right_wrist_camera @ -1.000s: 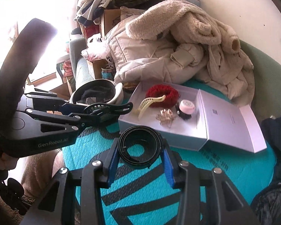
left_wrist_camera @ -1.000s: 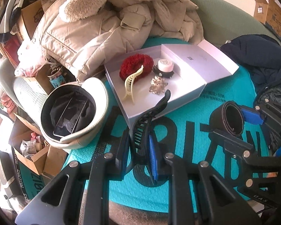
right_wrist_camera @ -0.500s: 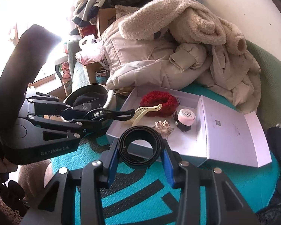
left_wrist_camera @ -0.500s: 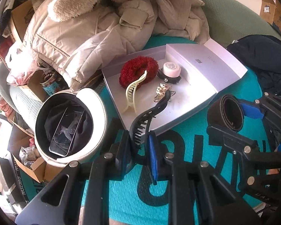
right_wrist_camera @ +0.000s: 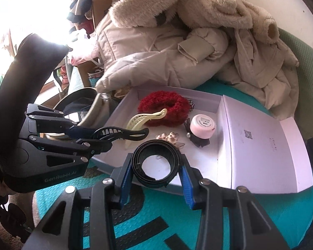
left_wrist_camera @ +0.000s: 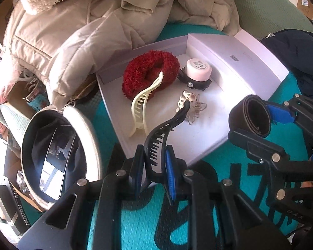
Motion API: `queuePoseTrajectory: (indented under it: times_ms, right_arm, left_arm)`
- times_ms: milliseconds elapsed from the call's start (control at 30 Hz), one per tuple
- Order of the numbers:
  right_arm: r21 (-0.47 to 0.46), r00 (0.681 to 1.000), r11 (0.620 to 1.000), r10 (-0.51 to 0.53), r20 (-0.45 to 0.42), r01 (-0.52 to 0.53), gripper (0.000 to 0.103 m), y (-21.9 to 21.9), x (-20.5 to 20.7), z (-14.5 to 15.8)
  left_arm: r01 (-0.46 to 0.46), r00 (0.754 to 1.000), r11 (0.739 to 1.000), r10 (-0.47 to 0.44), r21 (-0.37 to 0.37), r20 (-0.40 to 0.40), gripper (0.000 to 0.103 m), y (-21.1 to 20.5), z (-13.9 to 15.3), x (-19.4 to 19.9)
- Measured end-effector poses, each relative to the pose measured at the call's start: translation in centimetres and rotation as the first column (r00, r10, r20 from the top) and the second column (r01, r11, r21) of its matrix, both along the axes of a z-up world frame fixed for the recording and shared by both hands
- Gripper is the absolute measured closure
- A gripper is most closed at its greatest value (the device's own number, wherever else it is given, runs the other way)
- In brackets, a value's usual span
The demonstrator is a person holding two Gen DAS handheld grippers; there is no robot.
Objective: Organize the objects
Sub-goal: 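Lower the black claw clip and black ring into the box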
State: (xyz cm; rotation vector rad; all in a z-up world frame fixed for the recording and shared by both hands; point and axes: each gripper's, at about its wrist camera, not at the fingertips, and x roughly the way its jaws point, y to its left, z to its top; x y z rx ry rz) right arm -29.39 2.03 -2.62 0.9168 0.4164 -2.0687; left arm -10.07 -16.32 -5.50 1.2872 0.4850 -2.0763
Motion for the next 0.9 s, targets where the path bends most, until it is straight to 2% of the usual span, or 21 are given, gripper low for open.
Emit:
queuePoseTrajectory:
  times_ms: [200,500,900]
  right_arm:
    - [0.005,1.0,1.0,-0.011,0.013,0.011,0.061,-0.7,-2.1,-1.3]
    - [0.004,1.0,1.0,-0.023,0.007,0.023,0.061,-2.1,-5.4,-2.2]
    - [0.013,0.999,0.999,-0.035,0.022,0.035,0.061,-3.9,-8.8,-3.6]
  left_arm:
    - [-0.001,1.0,1.0,0.001,0.018,0.006,0.084,-2.3,-1.5,-1.4]
    - [0.004,1.0,1.0,-0.004,-0.007,0.008,0.084,-5.8,-2.0,-3.3]
    - [0.027,1.0,1.0,-0.027,0.005,0.009,0.084,-7.6,-3.0,-5.3]
